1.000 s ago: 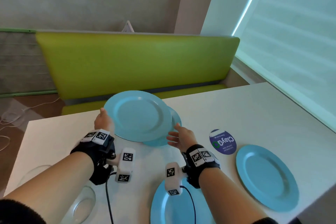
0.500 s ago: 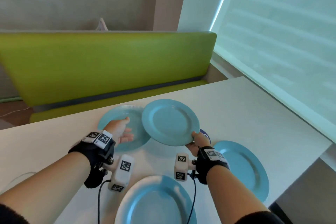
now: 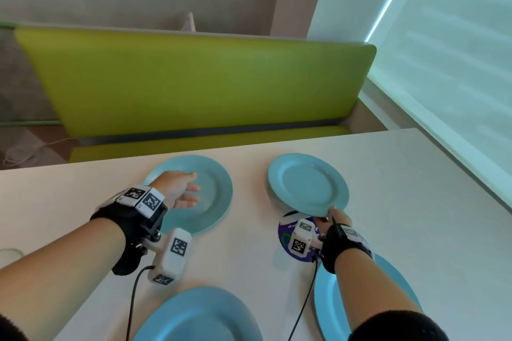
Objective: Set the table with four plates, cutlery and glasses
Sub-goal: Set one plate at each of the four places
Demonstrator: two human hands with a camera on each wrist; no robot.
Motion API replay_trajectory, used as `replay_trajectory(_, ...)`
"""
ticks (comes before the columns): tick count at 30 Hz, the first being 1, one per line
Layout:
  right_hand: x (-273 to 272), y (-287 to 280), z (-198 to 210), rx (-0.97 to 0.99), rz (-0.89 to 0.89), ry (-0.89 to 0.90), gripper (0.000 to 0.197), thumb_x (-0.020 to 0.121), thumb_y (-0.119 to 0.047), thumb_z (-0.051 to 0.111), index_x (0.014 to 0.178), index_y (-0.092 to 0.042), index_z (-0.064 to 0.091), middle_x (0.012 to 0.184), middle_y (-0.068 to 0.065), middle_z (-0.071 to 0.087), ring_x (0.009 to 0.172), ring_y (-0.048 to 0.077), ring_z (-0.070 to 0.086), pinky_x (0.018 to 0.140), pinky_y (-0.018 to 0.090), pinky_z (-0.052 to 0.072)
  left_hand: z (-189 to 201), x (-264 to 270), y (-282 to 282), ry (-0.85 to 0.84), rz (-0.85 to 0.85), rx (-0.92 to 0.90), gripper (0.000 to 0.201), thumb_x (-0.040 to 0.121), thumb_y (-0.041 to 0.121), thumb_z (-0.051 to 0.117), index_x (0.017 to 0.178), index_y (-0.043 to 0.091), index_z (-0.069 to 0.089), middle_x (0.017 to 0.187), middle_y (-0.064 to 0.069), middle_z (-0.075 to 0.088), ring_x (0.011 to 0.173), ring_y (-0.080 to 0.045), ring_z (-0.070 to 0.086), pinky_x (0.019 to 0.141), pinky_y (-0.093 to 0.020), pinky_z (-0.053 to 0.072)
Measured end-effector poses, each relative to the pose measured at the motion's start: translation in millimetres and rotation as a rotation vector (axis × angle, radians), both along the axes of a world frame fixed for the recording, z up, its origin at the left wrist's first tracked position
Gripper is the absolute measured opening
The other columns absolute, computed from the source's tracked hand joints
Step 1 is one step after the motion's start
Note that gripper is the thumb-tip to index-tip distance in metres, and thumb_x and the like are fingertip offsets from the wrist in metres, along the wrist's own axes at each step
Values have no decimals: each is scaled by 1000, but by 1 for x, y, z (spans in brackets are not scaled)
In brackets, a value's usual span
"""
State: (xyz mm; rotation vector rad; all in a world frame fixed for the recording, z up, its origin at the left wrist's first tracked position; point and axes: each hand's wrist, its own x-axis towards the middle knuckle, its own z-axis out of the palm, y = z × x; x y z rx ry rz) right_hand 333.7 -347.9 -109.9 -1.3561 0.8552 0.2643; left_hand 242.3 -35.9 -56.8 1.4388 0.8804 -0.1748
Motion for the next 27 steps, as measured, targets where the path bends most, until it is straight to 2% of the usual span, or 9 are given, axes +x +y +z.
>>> replay_trajectory(2,7,3,0,94,-37,57,20,93,-14,53,102,4,51,109,22,56,95,31,56,88,39,53,-1,1,1,6,18,2,42,98,22,46,135,2,41,83,-8,56,64,-22,56,39,-21,51)
replay_trajectory(3,9,5,-1,156,-89,47,26,96,-16,48,112,5,50,124,24,53,109,32,56,77,29,56,-1,1,1,8,26,-1,42,98,21,45,135,2,41,82,-8,56,64,-22,56,38,-20,51)
replay_trajectory(5,7,4,-2,155,-32,-26,41,102,-17,34,139,1,36,149,12,36,131,28,45,56,18,53,-1,3,0,11,39,0,41,98,21,45,134,2,41,82,-8,55,64,-22,55,36,-20,50)
replay_trajectory(6,8,3,-7,150,-33,-51,43,103,-16,31,142,0,30,151,10,33,134,28,42,55,18,51,-1,3,0,13,43,3,40,98,21,45,134,2,41,82,-8,55,64,-22,55,36,-20,50)
replay_trajectory(11,16,6,-11,-24,63,16,45,99,-21,42,136,4,41,139,19,47,110,26,53,84,34,48,-2,6,-4,20,52,8,40,98,20,46,134,2,42,83,-7,57,67,-22,57,46,-26,53)
replay_trajectory(14,22,7,-2,-181,74,53,48,95,-28,49,132,2,48,130,18,56,117,34,55,95,40,43,2,8,-9,15,47,0,39,98,20,46,132,1,43,84,-8,57,68,-23,58,49,-28,54)
replay_trajectory(17,27,10,2,-186,86,51,49,94,-30,49,132,1,49,131,17,56,117,34,56,96,39,45,5,9,-13,8,46,-12,37,98,20,46,129,1,45,85,-9,57,68,-23,58,40,-22,53)
replay_trajectory(22,29,12,3,-187,93,53,45,92,-21,52,131,0,50,128,17,58,116,35,56,92,38,45,9,13,-18,6,38,-5,33,98,20,47,125,1,48,86,-9,58,69,-23,58,40,-22,53)
replay_trajectory(27,31,13,4,-206,124,85,38,85,-16,49,117,3,58,96,15,61,92,34,61,86,43,51,10,15,-20,12,26,-5,21,98,20,47,114,6,50,86,-10,58,69,-23,59,40,-22,53)
